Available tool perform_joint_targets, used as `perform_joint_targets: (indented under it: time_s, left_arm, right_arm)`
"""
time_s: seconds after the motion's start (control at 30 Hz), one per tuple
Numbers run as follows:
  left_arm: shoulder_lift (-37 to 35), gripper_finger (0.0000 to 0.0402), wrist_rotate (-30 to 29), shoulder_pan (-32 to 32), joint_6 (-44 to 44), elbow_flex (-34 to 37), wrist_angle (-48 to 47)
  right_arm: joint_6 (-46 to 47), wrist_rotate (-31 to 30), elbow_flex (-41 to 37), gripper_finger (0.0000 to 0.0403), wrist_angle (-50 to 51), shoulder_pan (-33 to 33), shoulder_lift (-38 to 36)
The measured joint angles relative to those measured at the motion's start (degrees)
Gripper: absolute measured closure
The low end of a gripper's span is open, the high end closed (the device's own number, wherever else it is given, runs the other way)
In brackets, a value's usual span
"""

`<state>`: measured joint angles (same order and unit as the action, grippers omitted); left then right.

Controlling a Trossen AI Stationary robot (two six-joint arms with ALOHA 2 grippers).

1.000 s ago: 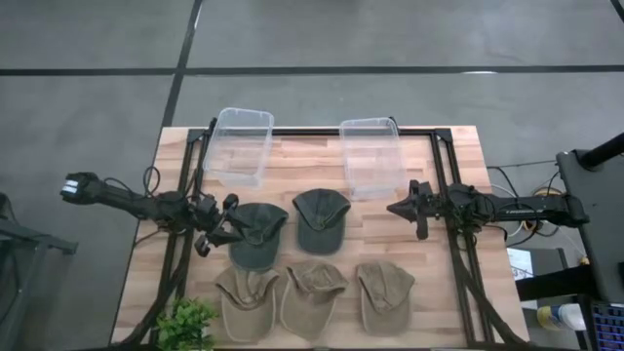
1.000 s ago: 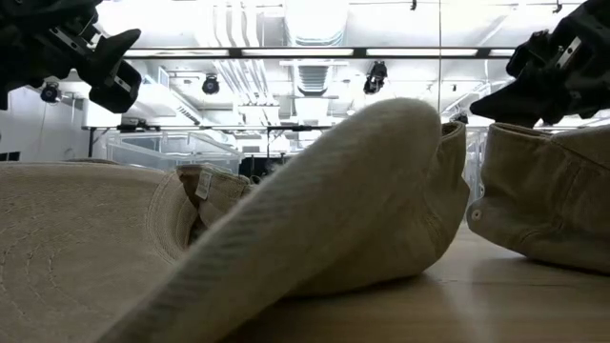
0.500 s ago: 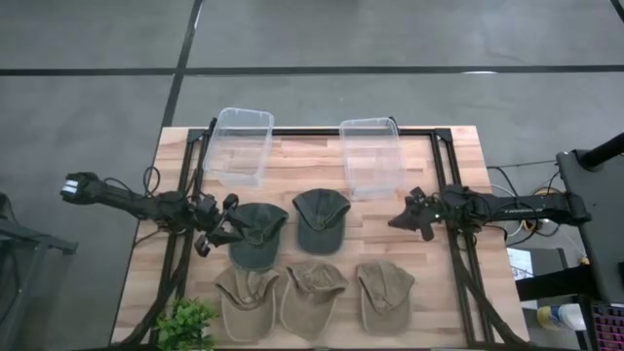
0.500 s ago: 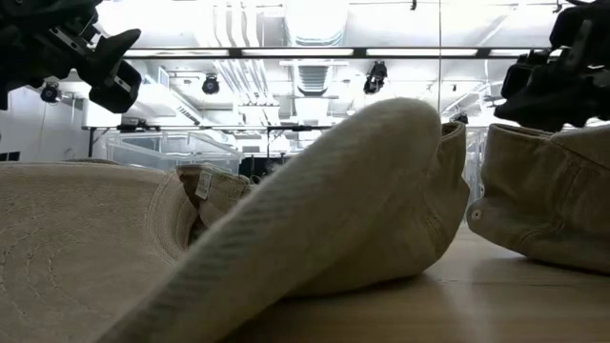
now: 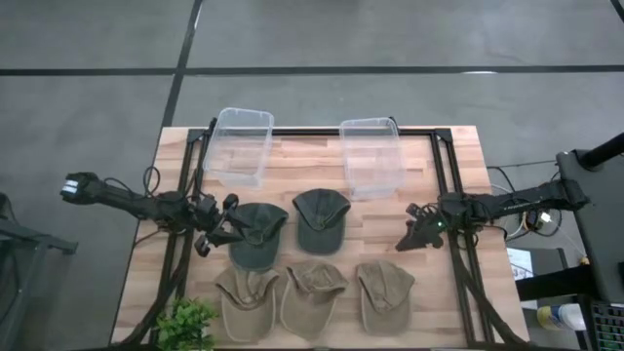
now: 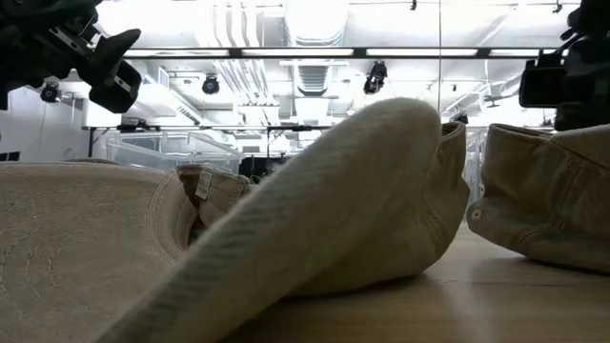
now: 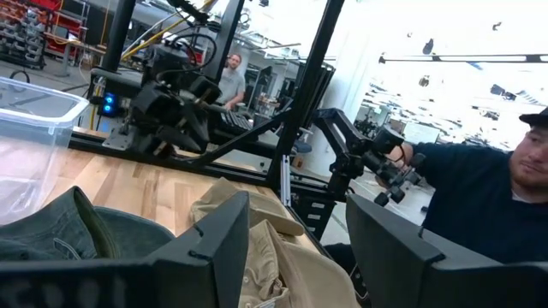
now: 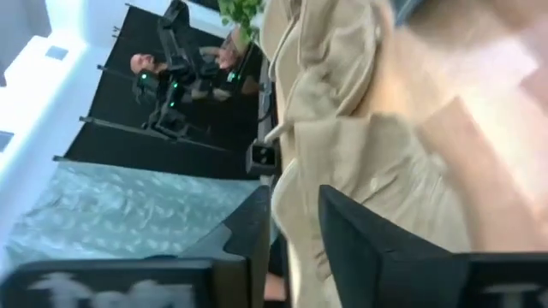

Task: Pick & Place hat
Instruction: Put the right brown cap into the right transparent bin

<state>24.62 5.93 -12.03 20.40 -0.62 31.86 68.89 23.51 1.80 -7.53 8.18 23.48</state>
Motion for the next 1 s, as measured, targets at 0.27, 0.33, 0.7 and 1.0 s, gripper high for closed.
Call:
perform_joint_targets:
  time_s: [0.27,0.33,0.7,1.0]
  left_arm:
    - [0.00,0.0213,0.00,0.04,0.00,0.00,0.00]
    - [0.00,0.0213,0.00,0.04,0.00,0.01,0.00]
    - [0.00,0.0213,0.00,0.02,0.00,0.00,-0.02]
    - [0.00,0.0213,0.00,0.02,0.00,0.02,-0.33]
  right_arm:
    - [13.42,-13.01,0.00,0.0250,-0.42,13.31,0.91]
    - [18.11,-15.38,0.46,0.0248,-0.56,15.38,1.80]
    - [23.42,-18.23,21.74,0.0248,19.78,21.30,16.59]
    - [27.84,-18.10,41.61,0.0248,43.84,31.12,38.99]
